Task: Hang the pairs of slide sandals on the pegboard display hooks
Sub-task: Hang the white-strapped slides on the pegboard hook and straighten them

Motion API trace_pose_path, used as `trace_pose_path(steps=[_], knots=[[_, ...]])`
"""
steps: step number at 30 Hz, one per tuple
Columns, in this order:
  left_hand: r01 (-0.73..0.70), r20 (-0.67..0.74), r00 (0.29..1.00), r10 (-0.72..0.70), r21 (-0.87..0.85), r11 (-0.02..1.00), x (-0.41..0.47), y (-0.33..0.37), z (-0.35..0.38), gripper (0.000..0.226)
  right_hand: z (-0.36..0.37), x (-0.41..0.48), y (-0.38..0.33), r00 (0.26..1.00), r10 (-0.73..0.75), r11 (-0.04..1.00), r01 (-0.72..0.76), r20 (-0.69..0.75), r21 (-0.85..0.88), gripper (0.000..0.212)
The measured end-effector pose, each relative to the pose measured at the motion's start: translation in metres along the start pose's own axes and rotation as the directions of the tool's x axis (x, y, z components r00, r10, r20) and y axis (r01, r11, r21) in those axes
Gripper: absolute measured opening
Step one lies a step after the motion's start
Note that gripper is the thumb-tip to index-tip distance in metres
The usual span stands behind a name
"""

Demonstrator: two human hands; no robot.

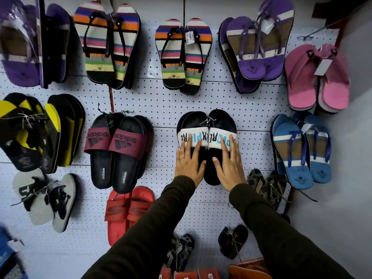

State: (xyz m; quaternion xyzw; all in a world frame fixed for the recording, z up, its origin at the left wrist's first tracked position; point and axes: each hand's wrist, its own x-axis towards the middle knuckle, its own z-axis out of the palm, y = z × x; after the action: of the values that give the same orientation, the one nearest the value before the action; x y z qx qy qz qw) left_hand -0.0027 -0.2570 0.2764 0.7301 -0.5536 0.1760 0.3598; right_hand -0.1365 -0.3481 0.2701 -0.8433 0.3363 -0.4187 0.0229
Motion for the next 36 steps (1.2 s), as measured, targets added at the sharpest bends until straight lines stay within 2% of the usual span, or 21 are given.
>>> trace_pose_path(steps=[5,9,12,15,19,22,26,29,32,34,36], knots=[[0.011,0.101,0.995,-0.021,0.097,0.995,0.016,-0.011,-0.007,0.07,-0.009,0.018,-0.005,0.992,0.043,0.997,-0.036,0.116,-0.063,0.074],[-0.008,0.114,0.994,0.001,0.058,0.998,0.015,-0.011,-0.016,0.066,-0.013,0.014,-0.01,0.993,0.047,0.998,-0.041,0.111,-0.053,0.072],[-0.038,0.095,0.995,0.032,0.066,0.997,0.005,-0.018,-0.025,0.062,-0.011,0.008,-0.021,0.992,0.099,0.995,-0.101,0.08,0.014,0.069],[-0.064,0.012,0.998,0.063,0.08,0.995,-0.005,-0.035,-0.042,0.062,-0.005,0.0,-0.041,0.994,0.108,0.988,-0.104,-0.035,0.113,0.061],[-0.053,-0.145,0.987,0.073,0.142,0.988,-0.02,-0.073,-0.076,0.057,0.015,-0.008,-0.086,0.984,0.035,0.97,0.009,-0.176,0.244,0.056],[-0.017,-0.224,0.974,0.046,0.132,0.991,-0.03,-0.108,-0.105,0.056,0.037,-0.008,-0.134,0.983,-0.031,0.937,0.092,-0.183,0.338,0.055],[0.046,-0.311,0.95,-0.01,0.109,0.993,-0.042,-0.155,-0.139,0.055,0.064,-0.009,-0.196,0.989,-0.108,0.906,0.142,-0.106,0.4,0.058],[0.119,-0.337,0.938,-0.084,0.084,0.989,-0.048,-0.19,-0.16,0.055,0.085,-0.011,-0.234,0.971,-0.231,0.914,0.238,-0.063,0.327,0.059],[0.15,-0.295,0.949,-0.114,0.104,0.983,-0.053,-0.224,-0.17,0.055,0.111,-0.014,-0.259,0.923,-0.384,0.918,0.38,0.014,0.114,0.061],[0.142,-0.227,0.967,-0.112,0.117,0.983,-0.055,-0.24,-0.17,0.055,0.124,-0.013,-0.264,0.92,-0.388,0.922,0.388,0.059,0.017,0.062],[0.113,-0.153,0.984,-0.091,0.14,0.984,-0.054,-0.252,-0.166,0.056,0.132,-0.01,-0.264,0.938,-0.335,0.941,0.337,0.087,-0.006,0.064]])
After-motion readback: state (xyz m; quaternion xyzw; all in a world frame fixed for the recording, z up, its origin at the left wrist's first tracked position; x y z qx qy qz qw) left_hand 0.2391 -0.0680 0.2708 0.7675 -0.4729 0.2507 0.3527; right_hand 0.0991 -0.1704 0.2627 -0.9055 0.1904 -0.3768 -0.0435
